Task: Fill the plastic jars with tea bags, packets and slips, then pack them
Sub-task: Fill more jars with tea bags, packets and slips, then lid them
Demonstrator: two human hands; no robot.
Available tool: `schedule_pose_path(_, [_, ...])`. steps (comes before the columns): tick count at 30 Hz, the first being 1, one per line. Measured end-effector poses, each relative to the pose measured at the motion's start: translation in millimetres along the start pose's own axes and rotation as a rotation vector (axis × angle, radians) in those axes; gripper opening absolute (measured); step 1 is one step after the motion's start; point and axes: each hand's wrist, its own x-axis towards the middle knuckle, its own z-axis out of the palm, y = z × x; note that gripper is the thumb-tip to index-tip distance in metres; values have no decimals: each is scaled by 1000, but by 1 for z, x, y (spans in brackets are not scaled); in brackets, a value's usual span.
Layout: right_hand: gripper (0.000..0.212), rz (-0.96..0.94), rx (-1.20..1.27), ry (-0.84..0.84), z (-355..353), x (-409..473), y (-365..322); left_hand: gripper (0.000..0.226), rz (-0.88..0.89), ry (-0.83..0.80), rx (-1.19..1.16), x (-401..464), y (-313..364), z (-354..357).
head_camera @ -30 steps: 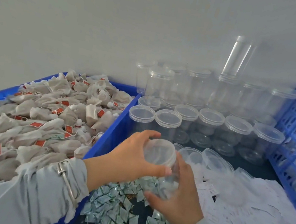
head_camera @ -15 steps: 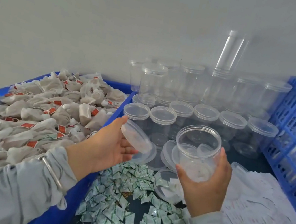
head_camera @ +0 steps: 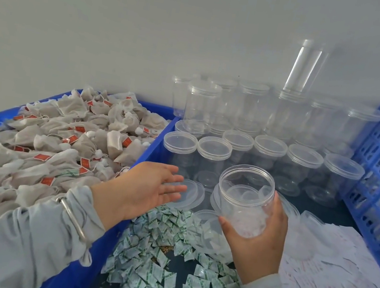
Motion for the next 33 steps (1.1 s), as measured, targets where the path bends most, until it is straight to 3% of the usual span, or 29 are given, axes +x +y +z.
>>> schedule_pose_path(6, [108, 32, 144, -22, -1, -3, -10, 31, 269, 153, 151, 7, 17, -11])
schedule_pose_path(10, [106, 32, 232, -93, 4, -13, -26, 31, 450, 345, 243, 21, 41, -46])
schedule_pose_path(16, [94, 51, 451, -194, 14, -29, -54, 33, 493, 640, 587, 44, 47, -105])
schedule_pose_path(25, [102, -1, 449, -379, 37, -60, -73, 64, 374, 468, 1377, 72, 25, -119])
schedule_pose_path(28, [99, 47, 460, -411, 42, -67, -76, 67, 290, 458, 1451, 77, 21, -126])
schedule_pose_path(33, [101, 89, 487, -456, 43, -75, -74, 45, 273, 484, 1382, 76, 20, -128])
